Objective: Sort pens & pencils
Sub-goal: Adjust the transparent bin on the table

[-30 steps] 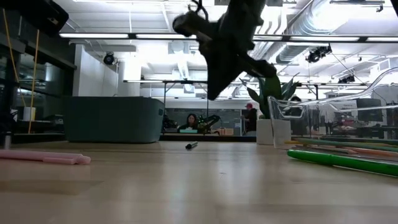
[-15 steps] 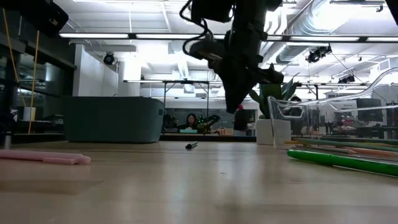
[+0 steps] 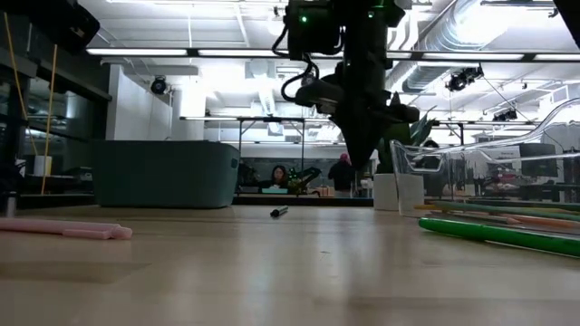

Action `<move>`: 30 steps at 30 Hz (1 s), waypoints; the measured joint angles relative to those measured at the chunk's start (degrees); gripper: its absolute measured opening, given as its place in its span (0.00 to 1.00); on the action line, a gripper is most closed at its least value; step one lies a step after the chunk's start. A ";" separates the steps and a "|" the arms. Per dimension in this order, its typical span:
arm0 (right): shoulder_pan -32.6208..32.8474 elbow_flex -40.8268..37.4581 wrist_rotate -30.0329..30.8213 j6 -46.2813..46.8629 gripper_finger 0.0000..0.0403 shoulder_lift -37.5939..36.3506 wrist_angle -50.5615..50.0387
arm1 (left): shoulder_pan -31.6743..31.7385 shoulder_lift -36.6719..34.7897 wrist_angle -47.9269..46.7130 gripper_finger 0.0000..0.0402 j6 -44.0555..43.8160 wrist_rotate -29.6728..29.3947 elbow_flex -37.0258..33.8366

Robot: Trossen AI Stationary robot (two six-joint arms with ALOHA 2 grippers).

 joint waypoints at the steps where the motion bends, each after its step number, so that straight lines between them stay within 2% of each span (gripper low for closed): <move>1: -0.29 0.00 0.00 -0.27 0.00 0.00 -0.65 | 0.00 0.00 -0.02 0.21 0.00 0.00 0.00; 17: -3.42 -0.07 0.20 -2.37 0.00 0.00 -8.21 | 0.00 0.00 -0.04 0.21 0.11 -0.41 0.00; 30: -3.92 -5.87 -2.22 0.48 0.00 -0.24 -6.07 | 0.00 0.00 -0.02 0.21 0.09 -0.42 0.00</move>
